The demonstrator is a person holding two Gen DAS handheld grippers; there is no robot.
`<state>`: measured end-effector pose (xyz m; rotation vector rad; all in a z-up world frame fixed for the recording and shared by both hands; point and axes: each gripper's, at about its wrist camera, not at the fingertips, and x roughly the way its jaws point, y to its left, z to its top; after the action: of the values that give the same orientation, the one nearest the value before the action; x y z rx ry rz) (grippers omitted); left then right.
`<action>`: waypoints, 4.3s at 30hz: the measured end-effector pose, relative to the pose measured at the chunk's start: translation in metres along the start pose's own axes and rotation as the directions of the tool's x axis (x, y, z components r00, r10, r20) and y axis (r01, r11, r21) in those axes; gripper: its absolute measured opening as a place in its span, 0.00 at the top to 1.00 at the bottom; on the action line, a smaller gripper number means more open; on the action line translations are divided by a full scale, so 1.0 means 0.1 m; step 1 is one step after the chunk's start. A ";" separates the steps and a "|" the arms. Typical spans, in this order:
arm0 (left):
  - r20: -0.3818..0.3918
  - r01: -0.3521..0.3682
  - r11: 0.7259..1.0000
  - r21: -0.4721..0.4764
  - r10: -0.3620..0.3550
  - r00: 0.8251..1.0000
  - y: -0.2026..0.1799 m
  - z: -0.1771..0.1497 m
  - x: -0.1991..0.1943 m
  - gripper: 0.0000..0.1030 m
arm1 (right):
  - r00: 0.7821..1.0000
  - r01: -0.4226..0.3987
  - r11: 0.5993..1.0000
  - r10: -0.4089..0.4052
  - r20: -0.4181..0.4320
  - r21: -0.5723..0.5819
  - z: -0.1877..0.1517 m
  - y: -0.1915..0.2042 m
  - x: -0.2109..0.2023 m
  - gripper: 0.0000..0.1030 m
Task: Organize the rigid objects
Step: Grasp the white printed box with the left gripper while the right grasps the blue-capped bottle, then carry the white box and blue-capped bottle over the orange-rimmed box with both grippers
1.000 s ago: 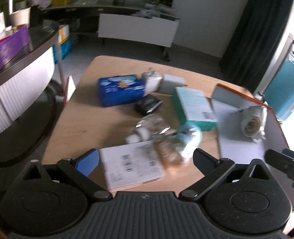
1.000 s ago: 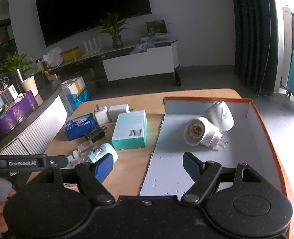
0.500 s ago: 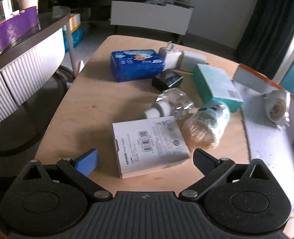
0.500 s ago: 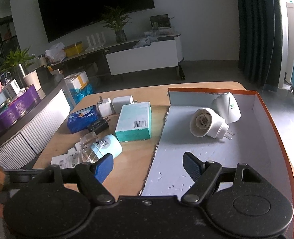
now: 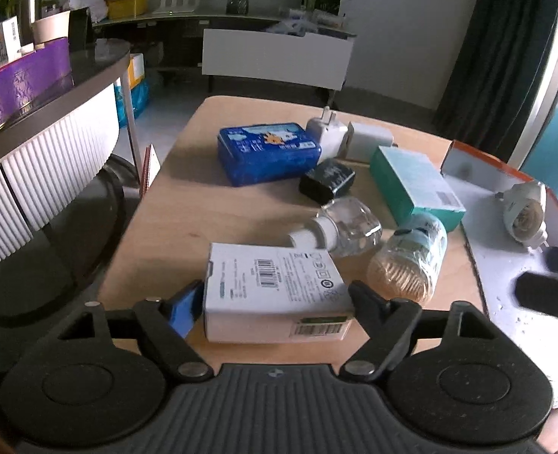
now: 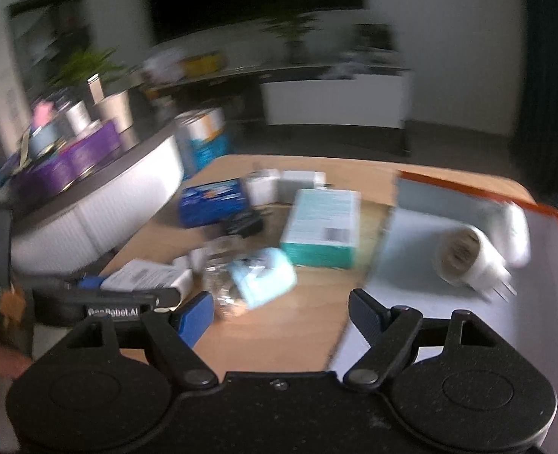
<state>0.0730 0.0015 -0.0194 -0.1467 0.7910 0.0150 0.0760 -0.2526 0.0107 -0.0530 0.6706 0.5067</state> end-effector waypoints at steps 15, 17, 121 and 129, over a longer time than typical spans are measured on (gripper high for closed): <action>0.030 0.056 0.998 -0.018 -0.055 0.998 0.20 0.04 -0.10 0.22 | 0.989 -0.053 0.972 0.019 -0.147 -0.228 0.25 0.23 0.90 0.01; 0.032 0.060 0.998 -0.017 -0.060 0.998 0.20 0.03 -0.10 0.22 | 0.986 -0.070 0.971 0.033 -0.162 -0.227 0.23 0.23 0.94 0.04; -0.010 0.292 0.938 0.189 -0.295 0.955 -1.92 0.17 -0.15 0.24 | 0.892 0.392 0.853 -0.444 0.082 0.345 -0.24 -1.30 -1.15 0.08; -0.024 0.298 0.935 0.194 -0.299 0.954 -1.95 0.15 -0.10 0.24 | 0.895 0.392 0.856 -0.439 0.074 0.338 -0.24 -1.32 -1.12 0.08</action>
<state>0.0899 -0.1892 0.0232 -0.0788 0.7530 -0.3499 0.0486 -0.4214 0.0444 0.1394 0.5646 -0.0229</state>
